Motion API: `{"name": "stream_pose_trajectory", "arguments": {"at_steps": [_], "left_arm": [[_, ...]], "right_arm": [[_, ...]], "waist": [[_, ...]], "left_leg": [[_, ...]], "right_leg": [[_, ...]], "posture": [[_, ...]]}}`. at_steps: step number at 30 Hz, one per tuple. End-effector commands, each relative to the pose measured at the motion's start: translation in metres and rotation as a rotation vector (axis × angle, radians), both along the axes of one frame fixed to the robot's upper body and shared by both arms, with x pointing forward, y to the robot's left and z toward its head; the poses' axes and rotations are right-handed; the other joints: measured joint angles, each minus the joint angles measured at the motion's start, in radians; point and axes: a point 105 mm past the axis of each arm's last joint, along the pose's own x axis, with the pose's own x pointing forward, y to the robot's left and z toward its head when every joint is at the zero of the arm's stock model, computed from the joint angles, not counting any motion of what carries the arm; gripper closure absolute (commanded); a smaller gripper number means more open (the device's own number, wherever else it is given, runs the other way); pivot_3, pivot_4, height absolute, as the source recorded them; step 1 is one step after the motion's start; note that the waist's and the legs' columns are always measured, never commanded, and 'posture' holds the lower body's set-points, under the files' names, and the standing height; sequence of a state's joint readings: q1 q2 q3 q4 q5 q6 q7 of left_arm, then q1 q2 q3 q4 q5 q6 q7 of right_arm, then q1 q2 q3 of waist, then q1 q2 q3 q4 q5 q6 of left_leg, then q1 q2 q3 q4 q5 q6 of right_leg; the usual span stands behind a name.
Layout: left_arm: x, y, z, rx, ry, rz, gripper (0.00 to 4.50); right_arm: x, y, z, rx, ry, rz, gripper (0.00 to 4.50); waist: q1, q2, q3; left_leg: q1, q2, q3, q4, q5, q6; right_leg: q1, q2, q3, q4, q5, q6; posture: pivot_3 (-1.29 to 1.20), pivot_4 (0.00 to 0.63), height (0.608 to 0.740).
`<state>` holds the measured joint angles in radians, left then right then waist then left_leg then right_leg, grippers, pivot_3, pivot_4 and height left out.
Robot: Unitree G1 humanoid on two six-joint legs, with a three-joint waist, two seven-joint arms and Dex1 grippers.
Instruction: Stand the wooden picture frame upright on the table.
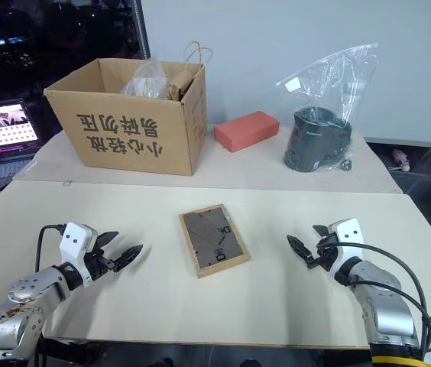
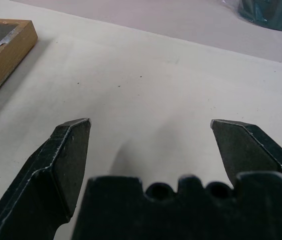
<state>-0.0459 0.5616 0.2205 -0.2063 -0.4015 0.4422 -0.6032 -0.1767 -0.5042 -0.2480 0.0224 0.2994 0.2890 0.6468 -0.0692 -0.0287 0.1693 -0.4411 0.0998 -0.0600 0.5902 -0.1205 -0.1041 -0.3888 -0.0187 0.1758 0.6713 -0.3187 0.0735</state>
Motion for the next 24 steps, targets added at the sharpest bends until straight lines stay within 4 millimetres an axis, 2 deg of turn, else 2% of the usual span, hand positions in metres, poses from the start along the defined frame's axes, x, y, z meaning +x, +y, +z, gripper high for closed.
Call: {"name": "stream_pose_trajectory", "arguments": {"at_steps": [1, 3, 6, 7, 8, 10, 14, 17, 18, 19, 24], "left_arm": [[-0.009, -0.006, 0.022, -0.024, -0.006, -0.122, 0.00], [-0.022, -0.016, 0.043, -0.009, 0.021, -0.296, 0.00], [-0.028, -0.020, 0.053, 0.002, 0.047, -0.382, 0.00], [-0.029, -0.021, 0.055, -0.010, 0.055, -0.394, 0.00], [-0.029, -0.023, 0.058, -0.021, 0.056, -0.404, 0.53], [-0.029, -0.025, 0.060, -0.032, 0.055, -0.414, 1.08], [-0.028, -0.030, 0.058, -0.056, 0.068, -0.408, 2.69], [-0.030, -0.035, 0.059, -0.123, 0.094, -0.397, 3.74], [-0.031, -0.037, 0.059, -0.135, 0.102, -0.401, 4.23], [-0.033, -0.038, 0.059, -0.158, 0.115, -0.399, 4.47], [-0.037, -0.043, 0.061, -0.205, 0.148, -0.395, 4.47]], "right_arm": [[0.001, 0.006, 0.031, -0.035, -0.059, 0.104, 0.03], [0.000, 0.030, 0.060, -0.124, -0.039, 0.315, 0.03], [-0.004, 0.052, 0.072, -0.182, 0.012, 0.475, 0.03], [-0.006, 0.059, 0.072, -0.180, 0.038, 0.518, 0.55], [-0.007, 0.064, 0.073, -0.186, 0.053, 0.549, 0.80], [-0.006, 0.072, 0.075, -0.183, 0.062, 0.583, 1.43], [0.000, 0.083, 0.077, -0.175, 0.067, 0.616, 2.84], [0.004, 0.085, 0.077, -0.178, 0.080, 0.631, 3.80], [0.004, 0.085, 0.077, -0.179, 0.086, 0.636, 4.21], [0.004, 0.084, 0.076, -0.178, 0.098, 0.641, 4.46], [0.002, 0.085, 0.078, -0.156, 0.113, 0.672, 4.46]], "waist": [[0.000, 0.000, 0.000], [-0.006, 0.002, 0.007], [-0.008, 0.006, 0.010], [-0.007, 0.005, 0.010], [-0.005, 0.004, 0.009], [-0.002, 0.002, 0.008], [0.002, 0.003, 0.010], [0.002, 0.002, 0.010], [0.002, 0.002, 0.010], [0.002, 0.002, 0.010], [0.001, 0.002, 0.010]], "left_leg": [[0.000, 0.000, 0.000, 0.000, 0.000, 0.000], [-0.001, 0.000, 0.000, 0.001, 0.000, 0.000], [0.000, 0.000, 0.002, 0.001, 0.001, 0.001], [0.001, 0.000, 0.002, 0.000, 0.001, 0.002], [0.003, 0.000, 0.002, -0.001, 0.001, 0.002], [0.003, 0.000, 0.002, -0.001, 0.000, 0.002], [-0.005, -0.001, 0.002, 0.000, -0.001, 0.003], [-0.005, -0.002, 0.002, 0.000, -0.001, 0.003], [-0.005, -0.002, 0.002, 0.001, 0.000, 0.003], [-0.004, -0.002, 0.002, 0.001, 0.000, 0.003], [-0.004, -0.002, 0.002, 0.001, 0.000, 0.003]], "right_leg": [[0.000, 0.000, 0.000, 0.000, 0.000, 0.000], [-0.001, 0.000, 0.000, 0.001, 0.000, 0.000], [-0.003, 0.000, 0.002, 0.003, 0.001, 0.000], [-0.003, 0.000, 0.002, 0.003, 0.001, 0.000], [0.000, 0.000, 0.001, 0.003, -0.001, -0.001], [0.000, 0.000, 0.001, 0.002, -0.002, 0.000], [-0.004, -0.002, 0.001, 0.001, -0.001, 0.000], [-0.004, -0.003, 0.000, 0.001, 0.000, -0.002], [-0.004, -0.003, 0.000, 0.001, 0.000, -0.002], [-0.004, -0.003, 0.000, 0.001, 0.000, -0.002], [-0.004, -0.003, 0.000, 0.001, 0.000, -0.002]], "posture": [[0.00, 0.150, 0.716], [0.00, 0.150, 0.716], [0.00, 0.150, 0.716], [0.00, 0.150, 0.716], [0.00, 0.150, 0.716], [0.00, 0.150, 0.716], [0.00, 0.150, 0.716], [0.00, 0.150, 0.716], [0.00, 0.150, 0.716], [0.00, 0.150, 0.716], [0.00, 0.150, 0.716]]}}
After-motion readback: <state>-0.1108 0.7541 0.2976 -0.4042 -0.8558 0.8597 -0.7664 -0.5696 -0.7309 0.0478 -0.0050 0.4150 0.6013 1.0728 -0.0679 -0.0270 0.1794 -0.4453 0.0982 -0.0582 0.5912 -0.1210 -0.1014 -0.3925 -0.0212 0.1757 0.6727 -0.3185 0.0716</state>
